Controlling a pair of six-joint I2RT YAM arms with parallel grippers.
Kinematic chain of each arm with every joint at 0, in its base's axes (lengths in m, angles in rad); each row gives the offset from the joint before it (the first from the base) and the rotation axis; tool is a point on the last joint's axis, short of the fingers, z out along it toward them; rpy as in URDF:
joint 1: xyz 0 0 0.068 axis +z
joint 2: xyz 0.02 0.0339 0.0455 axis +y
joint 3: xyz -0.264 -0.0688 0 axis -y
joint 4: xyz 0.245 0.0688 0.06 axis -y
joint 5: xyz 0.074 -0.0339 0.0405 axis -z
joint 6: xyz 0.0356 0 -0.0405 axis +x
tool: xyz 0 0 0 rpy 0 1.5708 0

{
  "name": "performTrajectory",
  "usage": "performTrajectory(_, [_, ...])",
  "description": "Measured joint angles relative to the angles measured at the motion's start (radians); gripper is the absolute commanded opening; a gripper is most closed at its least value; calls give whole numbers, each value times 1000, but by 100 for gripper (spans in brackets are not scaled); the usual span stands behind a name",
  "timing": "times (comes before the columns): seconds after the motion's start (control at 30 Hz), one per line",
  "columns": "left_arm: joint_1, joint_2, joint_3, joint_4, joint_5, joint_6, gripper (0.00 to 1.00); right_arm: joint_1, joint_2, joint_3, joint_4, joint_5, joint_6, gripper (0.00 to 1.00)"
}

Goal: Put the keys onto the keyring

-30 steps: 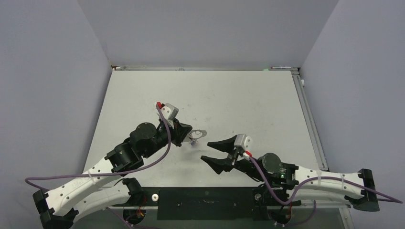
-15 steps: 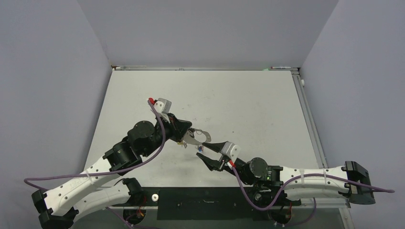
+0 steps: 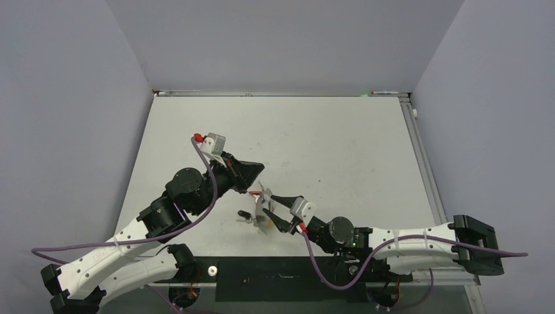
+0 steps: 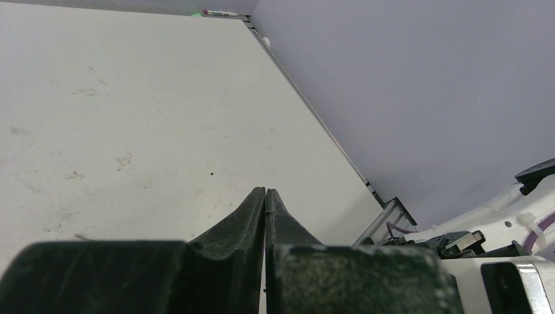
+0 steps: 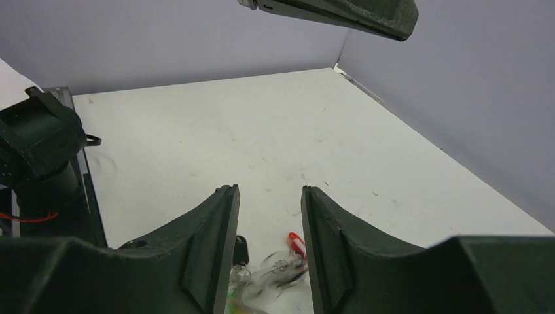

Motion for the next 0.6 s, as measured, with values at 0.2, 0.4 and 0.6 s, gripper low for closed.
performTrajectory(0.2, [0,-2,0,3,8,-6,0,-18,8,0,24,14,-10,40])
performTrajectory(0.4, [0,-18,-43,5,-29,23,10,-18,-16,3,-79,147,116,44])
performTrajectory(0.6, [0,-51,-190,-29,-101,56,55,-25,-41,129,-531,328,489,56])
